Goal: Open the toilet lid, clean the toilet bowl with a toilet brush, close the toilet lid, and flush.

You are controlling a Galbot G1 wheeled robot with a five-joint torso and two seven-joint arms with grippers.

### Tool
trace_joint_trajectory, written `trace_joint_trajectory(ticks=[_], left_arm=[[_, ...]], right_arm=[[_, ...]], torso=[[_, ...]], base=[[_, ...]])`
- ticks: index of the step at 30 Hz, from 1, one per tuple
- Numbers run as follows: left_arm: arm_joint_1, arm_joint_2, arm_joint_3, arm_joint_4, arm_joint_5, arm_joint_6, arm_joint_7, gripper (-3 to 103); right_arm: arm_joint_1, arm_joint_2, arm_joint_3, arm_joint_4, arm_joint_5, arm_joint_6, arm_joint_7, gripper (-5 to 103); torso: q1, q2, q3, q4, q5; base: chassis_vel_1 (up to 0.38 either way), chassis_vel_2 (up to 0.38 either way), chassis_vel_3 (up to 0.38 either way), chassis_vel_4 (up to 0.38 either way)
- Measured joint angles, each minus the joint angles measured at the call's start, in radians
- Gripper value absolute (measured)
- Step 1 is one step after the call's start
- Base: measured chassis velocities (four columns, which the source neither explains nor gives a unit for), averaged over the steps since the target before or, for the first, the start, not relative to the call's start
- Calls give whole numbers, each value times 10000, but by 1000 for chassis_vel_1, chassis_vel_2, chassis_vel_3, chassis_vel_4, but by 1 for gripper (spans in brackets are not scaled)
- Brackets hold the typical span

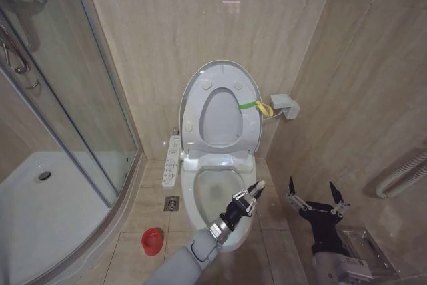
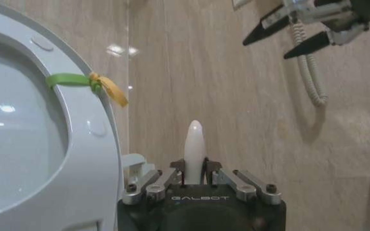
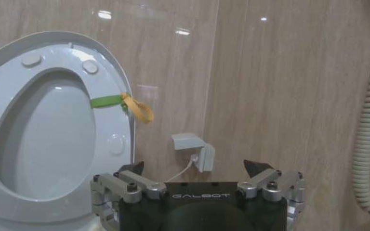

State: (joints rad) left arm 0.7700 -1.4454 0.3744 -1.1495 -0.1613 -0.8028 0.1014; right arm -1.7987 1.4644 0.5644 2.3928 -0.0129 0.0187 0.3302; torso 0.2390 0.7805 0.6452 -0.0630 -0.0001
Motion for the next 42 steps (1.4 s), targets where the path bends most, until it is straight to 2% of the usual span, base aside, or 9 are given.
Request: trace_joint_trajectory(ticks=[5,12,16,25,35,42], left_arm=[[18,-3,-157,274,-70,-58,68,20],[38,-12,-447,1232,-212,-128,207,20],[-119,-21,-454,1152,-268,-126,208,20],[-342,-178,-166,204,-593,-90,151,20],[239,43,-313,935,-594,-146,380,20],[85,80,-506,1184,-633,-142,429,20]], right_arm=[[0,0,0,0,0,0,0,100],[0,0,0,0,0,0,1,100],[0,0,0,0,0,0,0,100],[0,0,0,0,0,0,0,100],[0,0,0,0,0,0,0,100],[0,0,0,0,0,0,0,100]], torso=[[0,0,0,0,0],[0,0,0,3,1],[0,-1,0,2,1],[0,0,0,-1,1],[0,0,-1,2,0],[0,0,0,3,2]], base=[[0,0,0,0],[0,0,0,0],[0,0,0,0],[0,0,0,0],[0,0,0,0],[0,0,0,0]])
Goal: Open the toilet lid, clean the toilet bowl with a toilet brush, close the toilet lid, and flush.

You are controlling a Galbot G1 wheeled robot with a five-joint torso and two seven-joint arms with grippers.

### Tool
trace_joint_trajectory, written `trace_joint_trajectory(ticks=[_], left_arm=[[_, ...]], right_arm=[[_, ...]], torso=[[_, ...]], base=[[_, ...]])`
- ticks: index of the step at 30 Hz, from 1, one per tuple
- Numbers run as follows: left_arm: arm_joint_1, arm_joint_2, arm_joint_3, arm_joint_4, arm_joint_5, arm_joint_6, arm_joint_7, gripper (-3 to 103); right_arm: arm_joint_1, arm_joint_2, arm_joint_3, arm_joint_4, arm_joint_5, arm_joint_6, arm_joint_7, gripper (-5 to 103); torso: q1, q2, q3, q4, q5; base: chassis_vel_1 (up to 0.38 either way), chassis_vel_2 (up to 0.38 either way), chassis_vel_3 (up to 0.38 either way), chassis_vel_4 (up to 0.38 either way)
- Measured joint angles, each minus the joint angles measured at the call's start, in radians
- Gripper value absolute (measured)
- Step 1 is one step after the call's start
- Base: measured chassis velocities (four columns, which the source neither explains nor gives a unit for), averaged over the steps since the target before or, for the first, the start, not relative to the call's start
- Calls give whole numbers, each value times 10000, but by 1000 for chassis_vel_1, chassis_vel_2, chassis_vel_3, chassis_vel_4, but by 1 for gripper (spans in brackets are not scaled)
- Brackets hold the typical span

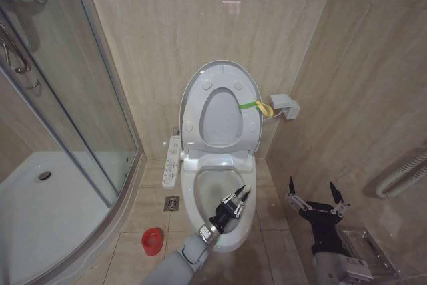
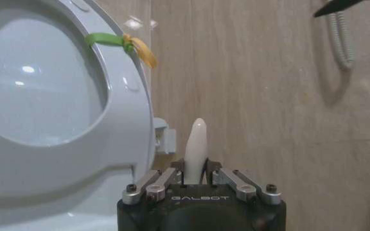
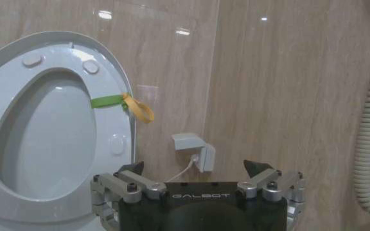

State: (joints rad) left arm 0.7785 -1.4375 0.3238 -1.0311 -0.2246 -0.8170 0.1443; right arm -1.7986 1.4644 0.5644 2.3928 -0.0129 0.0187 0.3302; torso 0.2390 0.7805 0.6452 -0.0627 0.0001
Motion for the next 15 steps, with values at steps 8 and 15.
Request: trace_joint_trajectory(ticks=[8,15], left_arm=[[-427,-221,205,-486,-143,11,-125,20],[-110,-238,293,-205,-110,9,-14,20]], right_arm=[[0,0,0,0,0,0,0,100],[0,0,0,0,0,0,0,100]], torso=[[0,0,0,-4,-1],[0,0,0,-1,-1]], base=[[0,0,0,0],[0,0,0,0]])
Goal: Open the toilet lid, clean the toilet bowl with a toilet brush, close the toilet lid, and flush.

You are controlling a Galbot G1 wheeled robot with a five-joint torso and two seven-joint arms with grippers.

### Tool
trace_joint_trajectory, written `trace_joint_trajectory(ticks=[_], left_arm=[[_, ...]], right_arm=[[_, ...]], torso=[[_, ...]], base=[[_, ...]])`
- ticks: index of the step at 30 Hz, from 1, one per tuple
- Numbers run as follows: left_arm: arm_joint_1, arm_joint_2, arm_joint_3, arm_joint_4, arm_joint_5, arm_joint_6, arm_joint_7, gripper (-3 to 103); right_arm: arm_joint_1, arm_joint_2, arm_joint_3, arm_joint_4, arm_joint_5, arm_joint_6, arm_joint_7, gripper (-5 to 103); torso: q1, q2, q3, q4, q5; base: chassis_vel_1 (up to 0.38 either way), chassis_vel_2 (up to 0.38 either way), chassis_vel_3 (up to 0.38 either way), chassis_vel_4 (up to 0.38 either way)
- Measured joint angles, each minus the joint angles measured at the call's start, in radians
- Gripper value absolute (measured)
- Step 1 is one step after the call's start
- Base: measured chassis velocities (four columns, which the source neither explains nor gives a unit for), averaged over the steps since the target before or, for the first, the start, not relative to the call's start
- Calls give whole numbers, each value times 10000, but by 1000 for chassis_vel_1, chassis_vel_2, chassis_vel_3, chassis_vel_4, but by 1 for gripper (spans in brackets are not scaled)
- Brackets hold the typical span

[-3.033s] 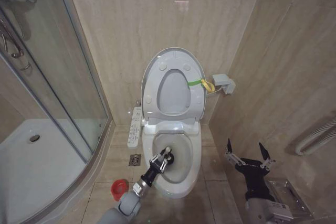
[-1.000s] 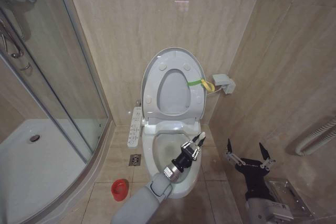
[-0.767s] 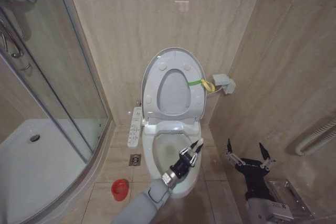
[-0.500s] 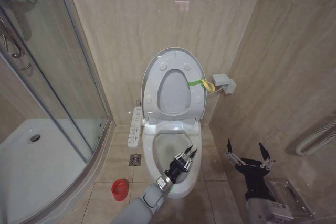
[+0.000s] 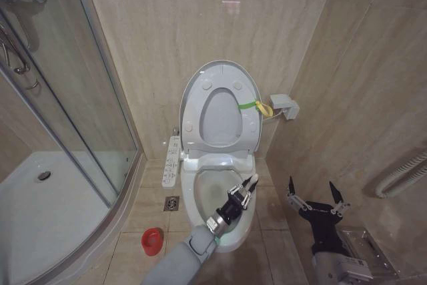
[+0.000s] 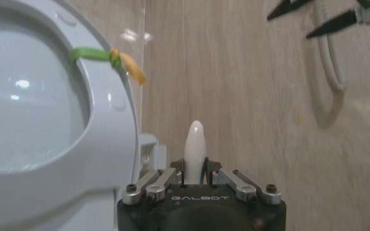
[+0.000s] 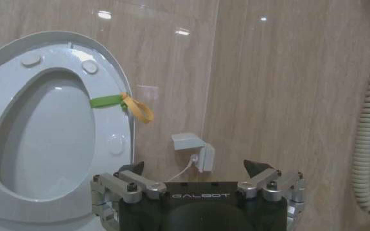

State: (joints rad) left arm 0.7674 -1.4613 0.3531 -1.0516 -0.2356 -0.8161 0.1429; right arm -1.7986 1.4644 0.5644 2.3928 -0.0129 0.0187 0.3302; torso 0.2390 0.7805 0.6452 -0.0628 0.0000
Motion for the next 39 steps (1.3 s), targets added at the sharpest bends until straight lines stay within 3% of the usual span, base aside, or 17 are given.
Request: trace_joint_trajectory(ticks=[4,18,24,29,35,39], left_arm=[[-34,78,-185,351,19,-4,62,20],[-388,-182,-111,-255,252,7,-108,20],[-219,-284,-104,366,155,6,31,20],[-477,-187,-659,839,423,4,28,20],[-632,-41,-662,113,371,6,-86,20],[-325,-99,-147,-547,211,6,-145,20]], right_arm=[[0,0,0,0,0,0,1,100],[0,0,0,0,0,0,0,100],[0,0,0,0,0,0,0,100],[0,0,0,0,0,0,0,100],[0,0,0,0,0,0,0,100],[0,0,0,0,0,0,0,100]], torso=[[0,0,0,1,0],[1,0,0,-3,0],[0,0,0,0,0],[1,0,1,1,0],[1,0,0,0,0],[1,0,0,-2,-1]], base=[[0,0,0,0],[0,0,0,0],[0,0,0,0],[0,0,0,0],[0,0,0,0],[0,0,0,0]])
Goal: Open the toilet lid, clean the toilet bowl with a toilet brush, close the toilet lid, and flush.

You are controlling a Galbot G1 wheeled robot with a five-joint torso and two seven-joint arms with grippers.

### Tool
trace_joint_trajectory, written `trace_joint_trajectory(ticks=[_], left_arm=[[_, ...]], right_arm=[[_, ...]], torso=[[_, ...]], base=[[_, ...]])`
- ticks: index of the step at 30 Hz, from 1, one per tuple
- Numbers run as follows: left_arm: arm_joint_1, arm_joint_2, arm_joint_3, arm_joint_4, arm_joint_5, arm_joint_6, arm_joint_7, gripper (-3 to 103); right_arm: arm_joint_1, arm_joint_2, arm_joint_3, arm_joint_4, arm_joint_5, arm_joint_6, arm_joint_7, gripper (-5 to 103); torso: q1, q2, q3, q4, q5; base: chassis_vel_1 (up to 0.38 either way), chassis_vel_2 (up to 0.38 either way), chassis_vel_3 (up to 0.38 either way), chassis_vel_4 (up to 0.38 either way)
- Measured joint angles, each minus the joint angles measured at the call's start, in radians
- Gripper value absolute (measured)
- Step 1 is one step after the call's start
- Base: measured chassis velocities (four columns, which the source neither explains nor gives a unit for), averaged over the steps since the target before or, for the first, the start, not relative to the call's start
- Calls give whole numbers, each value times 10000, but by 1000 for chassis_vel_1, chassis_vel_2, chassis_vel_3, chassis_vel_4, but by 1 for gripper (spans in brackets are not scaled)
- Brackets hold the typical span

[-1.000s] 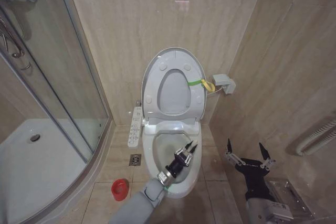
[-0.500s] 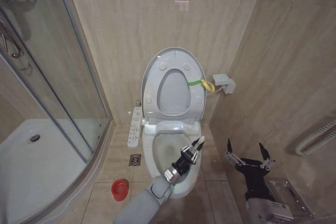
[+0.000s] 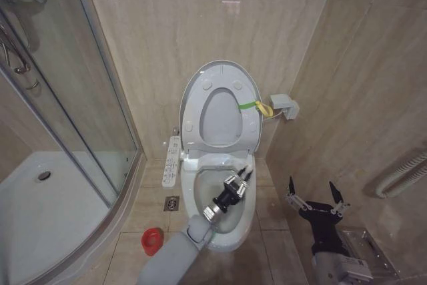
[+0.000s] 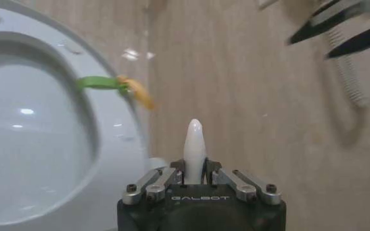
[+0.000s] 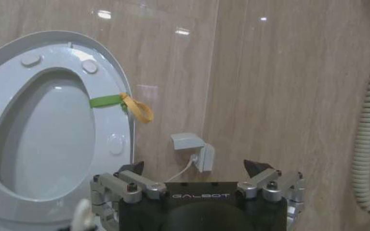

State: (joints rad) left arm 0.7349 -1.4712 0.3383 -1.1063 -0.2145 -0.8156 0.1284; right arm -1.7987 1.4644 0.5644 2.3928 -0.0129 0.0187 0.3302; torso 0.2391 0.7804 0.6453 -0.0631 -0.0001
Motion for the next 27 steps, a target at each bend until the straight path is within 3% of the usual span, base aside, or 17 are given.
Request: trace_joint_trajectory(ticks=[7,14,27], left_arm=[[428,-118,283,78,18,0,86,20],[526,135,-4,522,38,-7,193,20],[1265,1727,-806,-687,47,-8,199,20]], right_arm=[[0,0,0,0,0,0,0,100],[0,0,0,0,0,0,0,100],[0,0,0,0,0,0,0,100]], torso=[[-1,0,-1,1,1],[-1,0,-1,1,0],[-1,0,0,1,-2]], base=[[0,0,0,0],[0,0,0,0],[0,0,0,0]])
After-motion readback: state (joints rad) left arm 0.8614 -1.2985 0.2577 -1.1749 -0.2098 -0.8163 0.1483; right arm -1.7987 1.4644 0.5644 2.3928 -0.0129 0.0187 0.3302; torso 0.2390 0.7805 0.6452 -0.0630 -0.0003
